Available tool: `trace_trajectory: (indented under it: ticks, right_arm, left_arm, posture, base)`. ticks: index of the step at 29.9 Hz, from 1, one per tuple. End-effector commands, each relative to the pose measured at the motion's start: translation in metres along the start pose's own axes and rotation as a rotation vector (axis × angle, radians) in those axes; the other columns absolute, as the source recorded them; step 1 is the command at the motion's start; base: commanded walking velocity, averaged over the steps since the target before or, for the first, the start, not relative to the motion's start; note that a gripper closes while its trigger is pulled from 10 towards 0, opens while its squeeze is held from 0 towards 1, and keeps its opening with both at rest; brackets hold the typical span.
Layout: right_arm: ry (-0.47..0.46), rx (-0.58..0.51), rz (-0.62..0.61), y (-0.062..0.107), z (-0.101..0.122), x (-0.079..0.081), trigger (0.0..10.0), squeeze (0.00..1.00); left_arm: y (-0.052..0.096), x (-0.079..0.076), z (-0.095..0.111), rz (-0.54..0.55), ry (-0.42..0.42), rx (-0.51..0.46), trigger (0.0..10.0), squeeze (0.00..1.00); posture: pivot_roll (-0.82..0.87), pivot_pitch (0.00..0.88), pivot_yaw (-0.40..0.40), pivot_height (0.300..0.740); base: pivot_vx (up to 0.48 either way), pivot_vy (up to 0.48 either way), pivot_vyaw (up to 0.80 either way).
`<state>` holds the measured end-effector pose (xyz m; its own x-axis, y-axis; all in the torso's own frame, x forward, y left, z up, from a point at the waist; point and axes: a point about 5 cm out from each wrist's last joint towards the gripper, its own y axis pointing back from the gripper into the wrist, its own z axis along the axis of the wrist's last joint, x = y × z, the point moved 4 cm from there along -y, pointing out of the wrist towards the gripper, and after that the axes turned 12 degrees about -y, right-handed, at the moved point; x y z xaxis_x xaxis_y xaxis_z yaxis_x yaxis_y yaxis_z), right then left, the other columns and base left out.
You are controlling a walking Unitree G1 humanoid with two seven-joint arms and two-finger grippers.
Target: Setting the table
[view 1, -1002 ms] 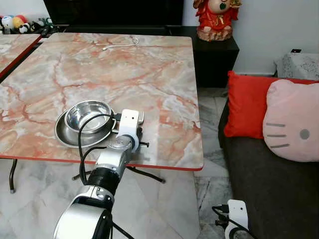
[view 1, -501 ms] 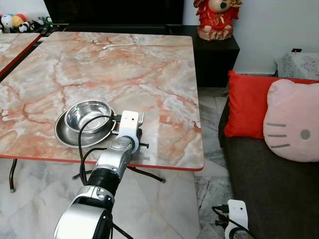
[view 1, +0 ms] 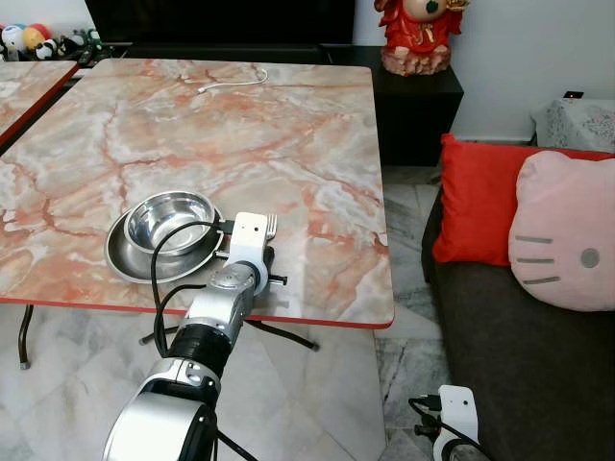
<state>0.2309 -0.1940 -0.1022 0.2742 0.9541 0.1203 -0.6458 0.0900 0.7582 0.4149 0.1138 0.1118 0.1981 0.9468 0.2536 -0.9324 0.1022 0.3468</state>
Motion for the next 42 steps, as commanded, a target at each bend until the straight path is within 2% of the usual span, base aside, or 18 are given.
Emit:
trace_trajectory:
  ticks: [1,3,4,5,6,10,13,14,15,37,38,39,42]
  right_arm:
    - [-0.006,0.021,-0.008,0.001,-0.007,-0.001,10.0,0.00]
    - [-0.006,0.021,-0.008,0.001,-0.007,-0.002,10.0,0.00]
    - [-0.007,0.021,-0.008,0.001,-0.007,-0.001,10.0,0.00]
    - [-0.006,0.021,-0.007,0.001,-0.007,-0.001,10.0,0.00]
    - [-0.007,0.021,-0.007,0.001,-0.007,-0.001,10.0,0.00]
    - [-0.007,0.021,-0.007,0.001,-0.007,-0.001,10.0,0.00]
    - [-0.007,0.021,-0.007,0.001,-0.007,-0.001,10.0,0.00]
    - [-0.007,0.021,-0.007,0.001,-0.007,-0.001,10.0,0.00]
    - [-0.008,0.021,-0.007,0.001,-0.007,-0.001,10.0,0.00]
    - [-0.005,0.022,-0.005,0.001,-0.007,-0.001,10.0,0.00]
    - [-0.006,0.022,-0.006,0.001,-0.007,-0.001,10.0,0.00]
    - [-0.007,0.022,-0.006,0.001,-0.007,-0.001,10.0,0.00]
    - [-0.010,0.023,-0.008,0.001,-0.008,-0.001,10.0,0.00]
  left_arm:
    - [0.000,0.000,-0.011,0.003,-0.012,0.036,10.0,0.47]
    - [0.000,0.000,-0.011,0.002,-0.012,0.035,10.0,0.47]
    - [0.000,0.000,-0.010,0.002,-0.014,0.034,10.0,0.72]
    - [0.000,0.000,-0.010,0.003,-0.014,0.034,10.0,0.72]
    - [0.000,0.000,-0.010,0.003,-0.015,0.033,10.0,0.91]
    - [0.001,0.000,-0.009,0.004,-0.018,0.030,10.0,0.89]
    - [0.001,-0.001,-0.008,0.003,-0.022,0.028,10.0,0.84]
    - [0.001,-0.001,-0.008,0.001,-0.029,0.027,10.0,0.30]
    - [0.001,-0.001,-0.008,0.002,-0.032,0.026,10.0,0.00]
    - [0.006,-0.001,0.026,0.025,-0.118,-0.102,10.0,0.00]
    - [0.008,0.000,0.032,0.038,-0.137,-0.136,10.0,0.00]
    - [0.015,0.006,0.047,0.083,-0.186,-0.237,10.0,0.00]
    - [0.031,0.017,0.064,0.157,-0.196,-0.383,10.0,0.00]
  posture:
    - [0.01,0.119,-0.008,0.740]
    - [0.01,0.118,-0.008,0.740]
    - [0.01,0.118,-0.008,0.740]
    - [0.01,0.118,-0.008,0.740]
    - [0.01,0.118,-0.007,0.740]
    - [0.01,0.117,-0.007,0.740]
    - [0.01,0.117,-0.007,0.740]
    - [0.01,0.117,-0.006,0.740]
    - [0.01,0.117,-0.006,0.740]
    - [0.01,0.113,-0.008,0.740]
    - [0.01,0.113,-0.008,0.740]
    - [0.01,0.113,-0.007,0.740]
    - [0.01,0.111,-0.002,0.740]
  base:
    - [0.000,0.000,0.00]
    - [0.000,0.000,0.00]
    - [0.000,0.000,0.00]
    - [0.000,0.000,0.00]
    - [0.000,0.000,0.00]
    - [0.000,0.000,0.00]
    - [0.000,0.000,0.00]
    - [0.000,0.000,0.00]
    - [0.000,0.000,0.00]
    - [0.000,0.000,0.00]
    - [0.000,0.000,0.00]
    - [0.000,0.000,0.00]
    - [0.000,0.000,0.00]
